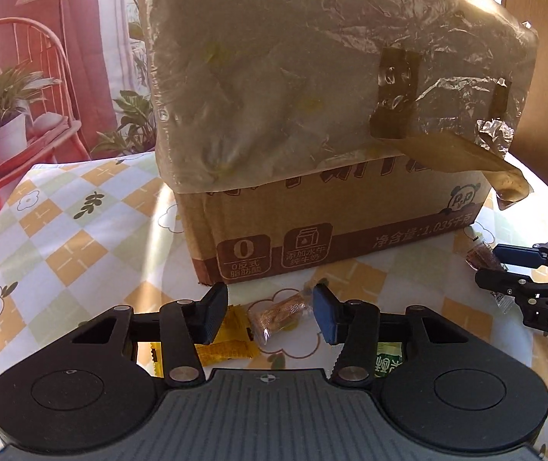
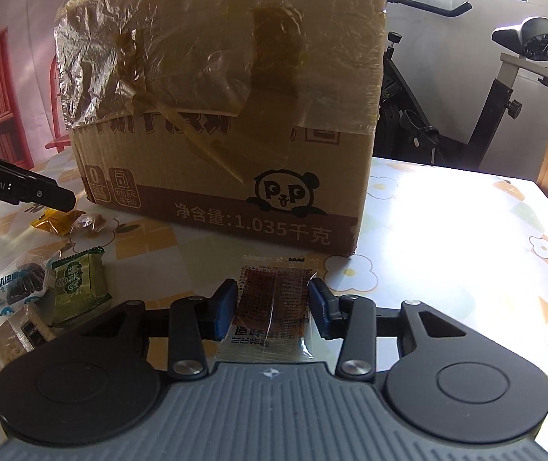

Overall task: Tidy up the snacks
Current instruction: 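Grasp the small wrapped candy with the left gripper while the right grasps the jerky packet, then lift both held packets and carry them over the box opening, then open both grippers to drop the packets into the box, then move both grippers back down to the snacks in front of the box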

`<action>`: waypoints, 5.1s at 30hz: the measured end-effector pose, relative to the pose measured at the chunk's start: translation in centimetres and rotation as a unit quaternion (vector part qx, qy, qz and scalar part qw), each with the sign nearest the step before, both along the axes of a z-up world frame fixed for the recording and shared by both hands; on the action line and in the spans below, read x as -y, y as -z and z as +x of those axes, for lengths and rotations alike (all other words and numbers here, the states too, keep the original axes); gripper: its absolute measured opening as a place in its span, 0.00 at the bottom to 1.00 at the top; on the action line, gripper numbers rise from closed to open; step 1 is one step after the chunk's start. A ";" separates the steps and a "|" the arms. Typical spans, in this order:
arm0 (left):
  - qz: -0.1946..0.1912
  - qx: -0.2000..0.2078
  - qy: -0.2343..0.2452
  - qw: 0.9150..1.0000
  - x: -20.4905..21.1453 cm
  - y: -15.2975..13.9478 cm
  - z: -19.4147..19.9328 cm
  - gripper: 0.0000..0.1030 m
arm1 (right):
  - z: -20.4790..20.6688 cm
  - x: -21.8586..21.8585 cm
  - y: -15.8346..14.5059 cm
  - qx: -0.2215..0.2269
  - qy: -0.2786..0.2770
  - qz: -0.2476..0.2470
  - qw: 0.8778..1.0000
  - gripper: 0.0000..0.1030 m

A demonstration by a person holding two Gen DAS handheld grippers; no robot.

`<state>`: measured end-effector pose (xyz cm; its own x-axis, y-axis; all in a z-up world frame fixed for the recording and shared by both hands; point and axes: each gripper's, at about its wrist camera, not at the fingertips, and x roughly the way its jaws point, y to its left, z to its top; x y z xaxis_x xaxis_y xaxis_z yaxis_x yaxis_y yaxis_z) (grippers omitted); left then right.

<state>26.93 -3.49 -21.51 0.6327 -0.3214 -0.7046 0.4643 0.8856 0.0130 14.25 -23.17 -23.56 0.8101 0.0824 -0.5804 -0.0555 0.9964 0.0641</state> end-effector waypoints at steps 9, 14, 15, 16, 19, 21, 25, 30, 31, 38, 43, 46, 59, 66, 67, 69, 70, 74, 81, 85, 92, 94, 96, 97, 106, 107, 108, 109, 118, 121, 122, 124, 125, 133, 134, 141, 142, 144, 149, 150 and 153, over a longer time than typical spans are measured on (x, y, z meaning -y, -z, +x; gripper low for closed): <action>0.022 -0.005 0.043 0.999 2.1 1.6 0.5 0.50 | 0.1 0.3 0.1 -0.002 -0.007 0.008 1.000 0.42; 0.004 -0.034 0.049 0.998 2.1 1.8 0.2 0.50 | -0.1 0.5 0.1 0.000 -0.009 0.011 1.000 0.42; 0.000 -0.039 0.049 0.998 2.0 1.8 0.2 0.50 | -0.1 0.5 0.1 0.000 -0.009 0.013 1.000 0.42; 0.000 -0.040 0.051 0.998 1.9 1.8 0.1 0.49 | -0.1 0.6 0.1 0.000 -0.009 0.014 1.000 0.42; 0.008 -0.039 0.052 0.998 1.9 1.9 0.1 0.49 | -0.1 0.7 0.1 -0.001 -0.011 0.016 1.000 0.42; 0.012 -0.042 0.037 0.998 1.8 2.1 0.5 0.49 | -0.1 0.8 0.1 -0.001 -0.013 0.016 1.000 0.42; 0.018 -0.047 0.014 0.999 1.3 2.3 1.3 0.34 | -0.1 0.8 0.1 -0.002 -0.013 0.016 1.000 0.42; 0.022 -0.038 0.005 0.999 1.9 2.1 0.6 0.20 | 0.0 0.8 0.1 -0.004 -0.016 0.018 1.000 0.42; 0.016 -0.036 0.003 0.999 1.9 2.0 0.4 0.20 | 0.0 0.8 0.1 -0.004 -0.017 0.019 1.000 0.42; -0.032 -0.014 -0.037 0.999 0.3 -0.6 -1.8 0.20 | -0.1 0.8 0.1 -0.002 -0.021 0.020 1.000 0.42; -0.060 0.003 -0.071 0.996 -1.3 -2.4 -4.2 0.20 | -0.2 0.6 0.0 0.000 -0.022 0.014 1.000 0.42; -0.068 0.008 -0.089 0.994 -1.9 -2.8 -5.3 0.20 | -0.5 0.1 -0.4 0.002 -0.031 -0.001 1.000 0.42; -0.102 0.067 -0.128 0.984 -3.9 -7.1 -9.1 0.20 | -4.6 -3.0 -8.0 0.108 -0.054 0.012 0.993 0.42; -0.121 0.122 -0.111 0.979 -3.4 -11.5 -8.5 0.20 | -3.5 -3.1 -13.9 0.167 -0.059 0.016 0.984 0.42; -0.126 0.131 -0.106 0.978 -3.0 -12.4 -8.0 0.20 | -3.0 -3.1 -14.8 0.173 -0.061 0.014 0.983 0.42; -0.128 0.144 -0.098 0.976 -2.3 -13.8 -7.0 0.20 | -1.9 -2.9 -16.3 0.182 -0.062 0.012 0.981 0.42; -0.128 0.149 -0.093 0.976 -1.8 -14.6 -6.4 0.20 | -0.9 -2.7 -17.1 0.185 -0.063 0.010 0.981 0.42; -0.137 0.162 -0.076 0.974 0.0 -16.8 -3.2 0.20 | 2.7 -2.2 -19.2 0.185 -0.063 0.002 0.981 0.42; -0.127 0.160 -0.064 0.977 3.0 -17.7 3.4 0.20 | 10.2 -1.5 -19.9 0.143 -0.046 -0.006 0.989 0.42; -0.119 0.144 -0.072 0.980 3.7 -17.1 6.1 0.20 | 12.6 -1.0 -19.2 0.116 -0.035 -0.005 0.993 0.43; -0.102 0.133 -0.070 0.983 3.8 -15.8 7.3 0.63 | 13.1 -0.5 -18.3 0.105 -0.007 -0.033 0.994 0.60; -0.098 0.137 -0.070 0.983 3.6 -15.9 6.7 0.66 | 12.4 0.0 -18.3 0.104 -0.005 -0.023 0.994 0.62; -0.098 0.133 -0.069 0.984 3.3 -16.1 6.2 0.67 | 11.6 0.3 -18.4 0.103 0.001 -0.015 0.995 0.62; -0.100 0.132 -0.068 0.984 3.1 -16.3 5.9 0.67 | 11.2 0.4 -18.5 0.101 0.002 -0.009 0.995 0.64; -0.084 0.153 -0.056 0.983 1.3 -17.5 1.0 0.78 | 6.5 -0.6 -19.6 0.112 -0.001 0.028 0.993 0.80; -0.081 0.153 -0.056 0.983 1.1 -17.5 0.4 0.80 | 6.2 -0.8 -19.6 0.112 -0.002 0.031 0.993 0.81; -0.079 0.153 -0.056 0.983 0.9 -17.5 0.0 0.81 | 5.8 -1.0 -19.5 0.112 -0.003 0.033 0.993 0.82; -0.076 0.153 -0.056 0.984 0.7 -17.4 -0.6 0.82 | 5.3 -1.4 -19.5 0.112 -0.004 0.036 0.993 0.83; -0.066 0.134 -0.053 0.987 -2.2 -15.5 -4.1 0.82 | 2.2 -3.3 -18.0 0.107 -0.004 0.060 0.992 0.83; -0.068 0.121 -0.051 0.989 -3.1 -14.5 -4.8 0.81 | 1.6 -3.8 -16.8 0.098 -0.004 0.067 0.993 0.83; -0.069 0.117 -0.051 0.989 -3.4 -14.1 -5.0 0.81 | 1.5 -4.0 -16.4 0.093 -0.003 0.069 0.993 0.83; -0.069 0.110 -0.052 0.990 -3.9 -13.5 -5.4 0.81 | 1.3 -4.2 -15.8 0.087 -0.001 0.073 0.994 0.83; -0.068 0.108 -0.053 0.990 -4.1 -13.2 -5.5 0.81 | 1.3 -4.3 -15.4 0.083 -0.001 0.075 0.994 0.83; -0.064 0.093 -0.057 0.992 -4.9 -11.7 -5.8 0.81 | 1.2 -4.8 -12.8 0.055 0.006 0.082 0.995 0.83; -0.064 0.091 -0.058 0.992 -5.0 -11.5 -5.8 0.81 | 1.2 -4.9 -12.6 0.052 0.008 0.082 0.995 0.83; -0.054 0.079 -0.068 0.993 -6.2 -10.0 -5.6 0.81 | 0.9 -5.3 -11.0 0.033 0.009 0.083 0.996 0.83; -0.054 0.075 -0.071 0.993 -6.5 -9.7 -5.5 0.81 | 0.9 -5.4 -10.7 0.029 0.007 0.082 0.996 0.83; -0.052 0.069 -0.073 0.994 -7.1 -9.2 -5.4 0.81 | 1.1 -5.8 -10.0 0.016 0.002 0.078 0.997 0.83; -0.047 0.053 -0.077 0.994 -8.3 -7.8 -5.3 0.77 | 1.6 -7.3 -8.0 -0.013 -0.025 0.072 0.997 0.82; -0.047 0.049 -0.077 0.995 -8.5 -7.4 -5.3 0.76 | 1.7 -7.7 -7.6 -0.021 -0.032 0.071 0.997 0.82; -0.047 0.041 -0.075 0.995 -8.8 -6.6 -5.4 0.75 | 2.2 -9.3 -6.1 -0.051 -0.061 0.052 0.995 0.77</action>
<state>21.52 5.27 -14.91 0.7326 -0.2812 -0.6199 0.3278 0.9439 -0.0407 16.47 -13.91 -17.43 0.7276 0.2406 -0.6425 -0.1634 0.9703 0.1784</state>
